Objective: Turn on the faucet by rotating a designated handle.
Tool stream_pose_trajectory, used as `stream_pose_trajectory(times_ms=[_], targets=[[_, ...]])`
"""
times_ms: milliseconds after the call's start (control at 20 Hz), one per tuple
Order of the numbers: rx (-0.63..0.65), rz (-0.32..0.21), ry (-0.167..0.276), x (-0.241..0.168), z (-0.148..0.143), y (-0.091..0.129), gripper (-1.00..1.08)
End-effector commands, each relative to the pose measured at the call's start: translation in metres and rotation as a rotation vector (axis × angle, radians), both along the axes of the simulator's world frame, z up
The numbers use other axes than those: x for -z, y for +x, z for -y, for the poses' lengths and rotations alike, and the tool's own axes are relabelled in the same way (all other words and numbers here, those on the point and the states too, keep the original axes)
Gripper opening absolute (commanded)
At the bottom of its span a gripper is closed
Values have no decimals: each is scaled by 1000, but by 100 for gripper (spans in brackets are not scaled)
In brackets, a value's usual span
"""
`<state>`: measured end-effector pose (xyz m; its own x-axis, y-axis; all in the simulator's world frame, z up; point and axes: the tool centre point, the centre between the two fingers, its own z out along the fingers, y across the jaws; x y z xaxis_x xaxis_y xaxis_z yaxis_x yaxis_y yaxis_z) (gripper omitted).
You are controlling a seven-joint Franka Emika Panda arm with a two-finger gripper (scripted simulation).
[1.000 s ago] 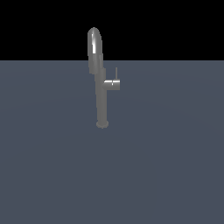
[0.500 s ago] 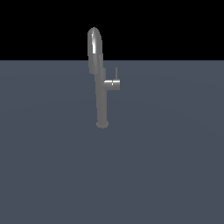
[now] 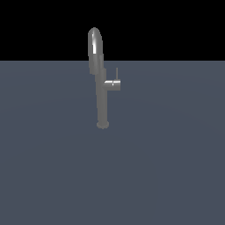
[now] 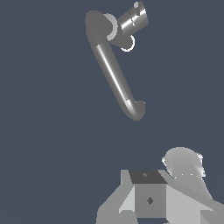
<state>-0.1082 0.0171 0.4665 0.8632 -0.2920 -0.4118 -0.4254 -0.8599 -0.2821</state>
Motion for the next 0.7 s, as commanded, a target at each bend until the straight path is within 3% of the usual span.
stream_pose_trajectory(times_ms=[0,650], targets=[[40,-42,41,6,1,15,-100],[259,-275,269,48,12,87,-100]])
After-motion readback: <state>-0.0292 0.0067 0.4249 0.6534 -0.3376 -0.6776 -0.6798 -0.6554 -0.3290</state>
